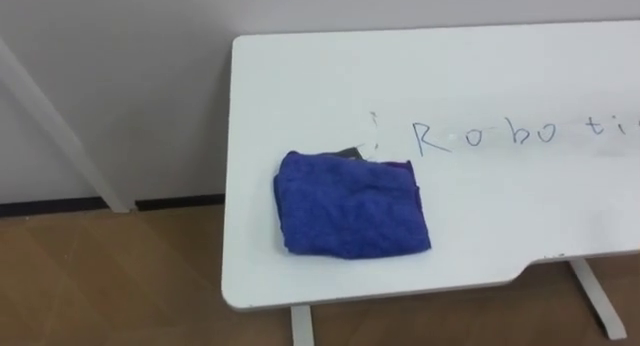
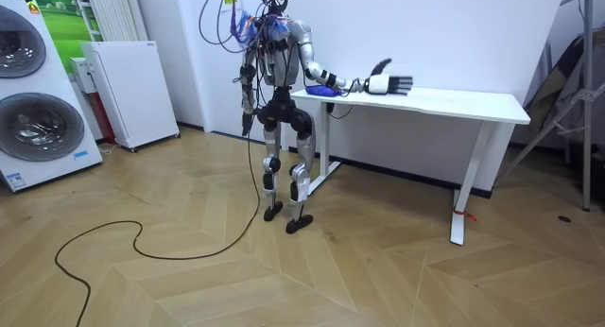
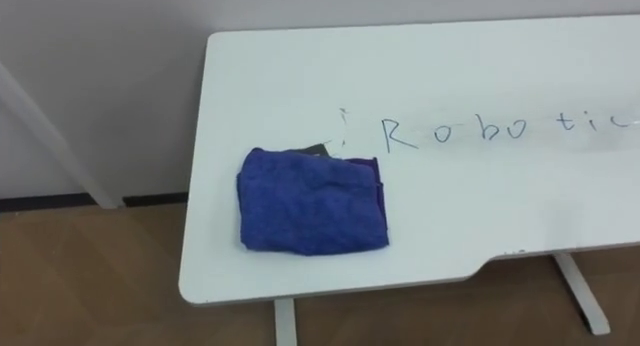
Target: Wipe table
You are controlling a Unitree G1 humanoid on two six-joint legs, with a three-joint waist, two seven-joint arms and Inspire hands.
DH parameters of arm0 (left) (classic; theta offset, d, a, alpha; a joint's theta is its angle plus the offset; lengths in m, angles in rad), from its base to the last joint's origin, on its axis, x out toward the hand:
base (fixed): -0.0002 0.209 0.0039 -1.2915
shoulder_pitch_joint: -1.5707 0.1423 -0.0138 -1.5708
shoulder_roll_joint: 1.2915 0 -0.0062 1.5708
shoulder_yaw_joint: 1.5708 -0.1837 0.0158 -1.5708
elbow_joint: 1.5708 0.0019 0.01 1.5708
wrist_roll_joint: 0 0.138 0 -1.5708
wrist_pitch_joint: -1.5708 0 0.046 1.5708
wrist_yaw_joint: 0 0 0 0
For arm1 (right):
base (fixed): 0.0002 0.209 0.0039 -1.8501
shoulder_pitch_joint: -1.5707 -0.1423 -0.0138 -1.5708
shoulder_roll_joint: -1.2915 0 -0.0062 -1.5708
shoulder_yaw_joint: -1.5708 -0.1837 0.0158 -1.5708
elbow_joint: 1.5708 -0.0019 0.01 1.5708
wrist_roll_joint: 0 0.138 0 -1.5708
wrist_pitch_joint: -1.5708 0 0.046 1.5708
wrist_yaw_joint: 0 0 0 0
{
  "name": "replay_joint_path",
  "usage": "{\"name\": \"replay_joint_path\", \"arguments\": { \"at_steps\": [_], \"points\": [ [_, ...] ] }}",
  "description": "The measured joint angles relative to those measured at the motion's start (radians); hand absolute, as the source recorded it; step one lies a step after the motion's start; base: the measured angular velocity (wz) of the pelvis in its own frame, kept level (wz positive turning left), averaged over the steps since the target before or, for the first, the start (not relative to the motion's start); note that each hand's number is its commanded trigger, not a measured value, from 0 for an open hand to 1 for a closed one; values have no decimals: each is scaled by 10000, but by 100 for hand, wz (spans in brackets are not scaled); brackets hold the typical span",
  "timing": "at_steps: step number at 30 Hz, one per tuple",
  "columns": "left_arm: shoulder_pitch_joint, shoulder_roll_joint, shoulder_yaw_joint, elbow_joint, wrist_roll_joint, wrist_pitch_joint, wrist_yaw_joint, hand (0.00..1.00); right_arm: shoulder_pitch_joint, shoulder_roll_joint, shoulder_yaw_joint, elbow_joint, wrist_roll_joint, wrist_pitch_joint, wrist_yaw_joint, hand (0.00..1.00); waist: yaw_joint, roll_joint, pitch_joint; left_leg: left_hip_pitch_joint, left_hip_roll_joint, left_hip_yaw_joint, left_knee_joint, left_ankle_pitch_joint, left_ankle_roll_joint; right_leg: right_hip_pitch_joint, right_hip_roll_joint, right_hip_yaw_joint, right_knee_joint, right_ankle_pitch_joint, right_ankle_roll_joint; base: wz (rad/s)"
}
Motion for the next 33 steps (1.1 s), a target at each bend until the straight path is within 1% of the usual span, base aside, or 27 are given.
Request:
{"name": "replay_joint_path", "arguments": {
  "at_steps": [3,5,7,8,9,10,11,12,14,15,16,17,20,23,24,27,30,31,33],
  "points": [
    [-40,6,-84,11,84,0,-46,0,12,-2,432,-1050,-1389,-61,-41,0,19,2,2,-7,1,-18,1,0,0,9,-5,-61,-9,0,0,0],
    [-76,24,-179,138,19,-80,-58,0,11,-8,844,-2124,-2567,-97,-4,0,184,-4,11,20,-4,-49,-1,0,0,26,-16,-121,-10,0,0,0],
    [-69,53,-276,206,-32,-126,-66,0,10,-6,961,-2711,-3345,-259,17,0,277,-50,13,19,-3,-49,3,0,0,30,-19,-138,-9,0,1,0],
    [-51,53,-275,212,1,-133,-90,0,-10,-14,980,-3115,-4101,-259,31,0,450,-76,21,2,-1,-46,5,0,0,-8,-20,-130,5,0,1,0],
    [-54,59,-270,211,32,-134,-111,0,-20,-32,983,-3296,-4457,-272,36,0,501,-93,31,-7,0,-44,9,0,0,-19,-19,-130,5,0,0,0],
    [-53,92,-268,211,91,-148,-197,0,-51,-137,1029,-3532,-5094,-417,41,0,571,-109,25,-45,-1,-95,25,0,0,-23,-21,-173,5,0,0,9],
    [-49,155,-278,212,92,-152,-274,0,-53,-304,1276,-3761,-5377,-465,66,0,650,-135,23,-52,-2,-162,30,1,0,-6,-23,-247,6,0,0,13],
    [-49,187,-280,215,91,-152,-276,0,-54,-372,1412,-3851,-5490,-498,112,0,692,-174,35,-49,2,-184,35,1,-1,15,-22,-276,3,0,0,14],
    [-55,289,-416,223,96,-149,-289,0,-120,-403,1792,-4142,-5898,-556,324,0,833,-321,91,-23,1,-297,51,1,-2,130,-25,-441,-21,0,0,15],
    [-52,290,-444,223,104,-148,-296,0,-193,-404,1897,-4172,-6030,-558,400,0,842,-333,93,-26,-1,-318,49,1,-2,136,-27,-483,-23,2,2,12],
    [-62,284,-461,223,203,-146,-335,0,-368,-405,2120,-4188,-6292,-556,544,0,888,-352,90,-43,-3,-354,45,1,-2,135,-38,-619,-29,4,3,9],
    [-107,285,-457,220,310,-145,-387,0,-469,-405,2327,-4224,-6446,-558,741,0,970,-380,71,-53,-4,-404,46,1,-2,138,-39,-717,-31,10,7,9],
    [-213,294,-453,209,639,-131,-519,0,-526,-405,2715,-4285,-6839,-544,1328,0,1114,-412,42,-64,-10,-516,49,3,-2,171,-42,-796,-33,10,7,12],
    [-278,315,-459,259,650,-65,-635,0,-555,-403,3254,-4290,-7083,-505,1815,0,1150,-406,40,-92,-21,-589,74,3,-2,196,-54,-933,-42,10,8,8],
    [-311,333,-528,282,650,-59,-675,0,-555,-398,3454,-4272,-7157,-481,2016,0,1228,-375,57,-91,-23,-603,76,4,-2,232,-53,-933,-47,10,8,4],
    [-347,359,-604,280,652,-59,-718,0,-555,-399,3835,-4133,-7242,-423,2434,0,1295,-321,94,-77,-28,-703,82,4,-2,243,-49,-956,-60,10,8,4],
    [-338,411,-813,268,659,-45,-730,0,-555,-399,4338,-3988,-7477,-216,2899,0,1352,-269,124,-73,-23,-777,104,4,-3,292,-38,-1025,-69,10,8,10],
    [-340,406,-890,254,671,-31,-759,0,-554,-398,4508,-3945,-7603,-215,3031,0,1358,-252,124,-85,-22,-802,109,4,-4,294,-40,-1090,-71,10,8,10],
    [-338,417,-1007,217,949,48,-783,0,-553,-401,4848,-3923,-7833,-211,3305,0,1357,-205,98,-137,-27,-913,128,5,-4,310,-43,-1227,-92,10,8,14]
  ]
}}
